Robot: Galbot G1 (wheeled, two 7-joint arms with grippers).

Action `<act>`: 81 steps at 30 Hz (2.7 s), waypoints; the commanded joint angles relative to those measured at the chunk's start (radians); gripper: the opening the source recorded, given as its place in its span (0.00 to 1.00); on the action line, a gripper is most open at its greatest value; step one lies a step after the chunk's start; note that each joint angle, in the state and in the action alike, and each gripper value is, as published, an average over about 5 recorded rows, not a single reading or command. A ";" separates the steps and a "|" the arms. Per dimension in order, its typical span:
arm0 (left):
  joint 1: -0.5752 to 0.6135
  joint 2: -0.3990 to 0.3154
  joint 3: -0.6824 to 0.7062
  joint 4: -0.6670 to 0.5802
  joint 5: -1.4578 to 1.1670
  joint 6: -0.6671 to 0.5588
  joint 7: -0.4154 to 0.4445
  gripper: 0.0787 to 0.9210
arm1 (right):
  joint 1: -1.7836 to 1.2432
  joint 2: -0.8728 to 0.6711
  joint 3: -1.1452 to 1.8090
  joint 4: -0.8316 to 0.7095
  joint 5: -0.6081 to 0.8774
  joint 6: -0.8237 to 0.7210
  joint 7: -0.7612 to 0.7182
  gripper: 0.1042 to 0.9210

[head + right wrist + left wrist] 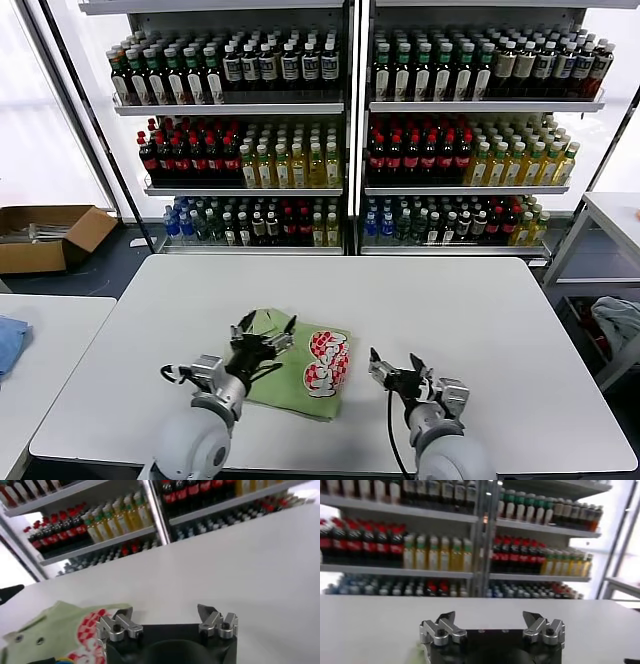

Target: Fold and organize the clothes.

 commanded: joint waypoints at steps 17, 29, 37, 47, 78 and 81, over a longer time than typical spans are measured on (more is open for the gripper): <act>0.067 0.043 -0.194 -0.021 0.044 0.001 -0.025 0.88 | 0.144 0.092 -0.207 -0.217 0.083 -0.008 0.113 0.75; 0.075 0.028 -0.189 -0.020 0.038 0.006 -0.031 0.88 | 0.129 0.071 -0.206 -0.194 0.013 -0.008 0.104 0.32; 0.087 0.024 -0.194 -0.044 0.032 0.007 -0.036 0.88 | 0.136 -0.019 -0.193 -0.164 -0.059 -0.009 0.079 0.05; 0.098 -0.006 -0.182 -0.069 0.036 0.012 -0.042 0.88 | 0.244 -0.325 -0.085 -0.224 -0.075 -0.011 -0.053 0.01; 0.144 -0.045 -0.152 -0.082 0.063 0.012 -0.037 0.88 | 0.134 0.094 0.022 -0.243 -0.271 0.100 -0.154 0.87; 0.152 -0.044 -0.154 -0.084 0.066 0.010 -0.033 0.88 | 0.155 0.107 0.034 -0.282 -0.260 0.104 -0.129 0.88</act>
